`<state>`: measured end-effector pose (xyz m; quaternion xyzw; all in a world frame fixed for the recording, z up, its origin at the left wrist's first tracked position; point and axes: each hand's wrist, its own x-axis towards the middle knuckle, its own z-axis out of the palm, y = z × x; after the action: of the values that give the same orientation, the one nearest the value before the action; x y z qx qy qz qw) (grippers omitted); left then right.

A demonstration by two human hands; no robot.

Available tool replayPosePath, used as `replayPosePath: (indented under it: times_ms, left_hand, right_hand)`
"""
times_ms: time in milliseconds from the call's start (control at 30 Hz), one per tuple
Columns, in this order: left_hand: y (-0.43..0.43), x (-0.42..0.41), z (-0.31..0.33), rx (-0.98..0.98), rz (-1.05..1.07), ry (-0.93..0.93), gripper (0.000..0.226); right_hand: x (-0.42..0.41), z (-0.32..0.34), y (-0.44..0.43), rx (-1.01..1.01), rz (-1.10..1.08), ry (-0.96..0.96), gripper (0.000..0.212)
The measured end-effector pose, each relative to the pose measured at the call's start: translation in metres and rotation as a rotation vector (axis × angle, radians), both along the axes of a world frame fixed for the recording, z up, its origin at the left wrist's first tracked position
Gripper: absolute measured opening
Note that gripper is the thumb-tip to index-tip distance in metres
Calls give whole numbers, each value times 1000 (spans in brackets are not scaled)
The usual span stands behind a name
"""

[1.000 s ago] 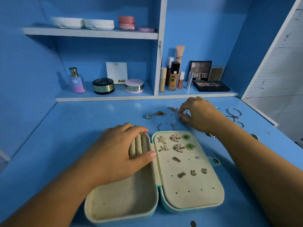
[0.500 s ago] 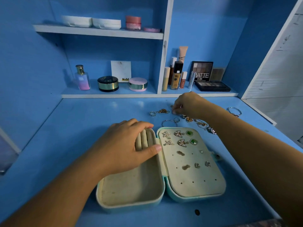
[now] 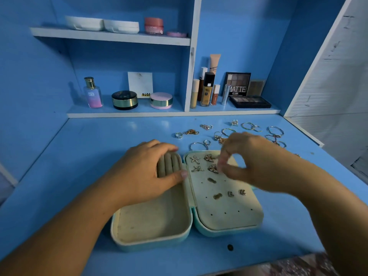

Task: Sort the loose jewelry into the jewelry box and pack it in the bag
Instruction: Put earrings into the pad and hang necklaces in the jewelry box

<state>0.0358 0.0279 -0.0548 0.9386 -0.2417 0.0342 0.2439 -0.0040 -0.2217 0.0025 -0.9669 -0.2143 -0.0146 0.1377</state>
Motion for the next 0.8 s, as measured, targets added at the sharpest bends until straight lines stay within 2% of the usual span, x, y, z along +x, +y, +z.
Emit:
replayPosePath:
  times_ms: [267,400,500,600,700,800]
  left_hand:
    - [-1,-2,-1,-21,16,-16,79]
    - [-1,-3,0,-31,19,5,78]
    - [-1,-3,0,-35,20,7,77]
    - [-2,-3,2,-46,19,18,77]
    - [-2,-3,2,-47,21,20,77]
    - [-2,-3,2,-40,27,24,76]
  right_hand:
    - [-23,-31,-7,141,-84,-110,11]
    - [5,-15,-47,210,-257,-162,3]
    - [37,-10,-75,200,-357,-86,6]
    - [57,-13,-76,174,-322,10,8]
    - [60,-25,-69,146,-308,11,13]
    - [51,-36,-69,245,-282,24,8]
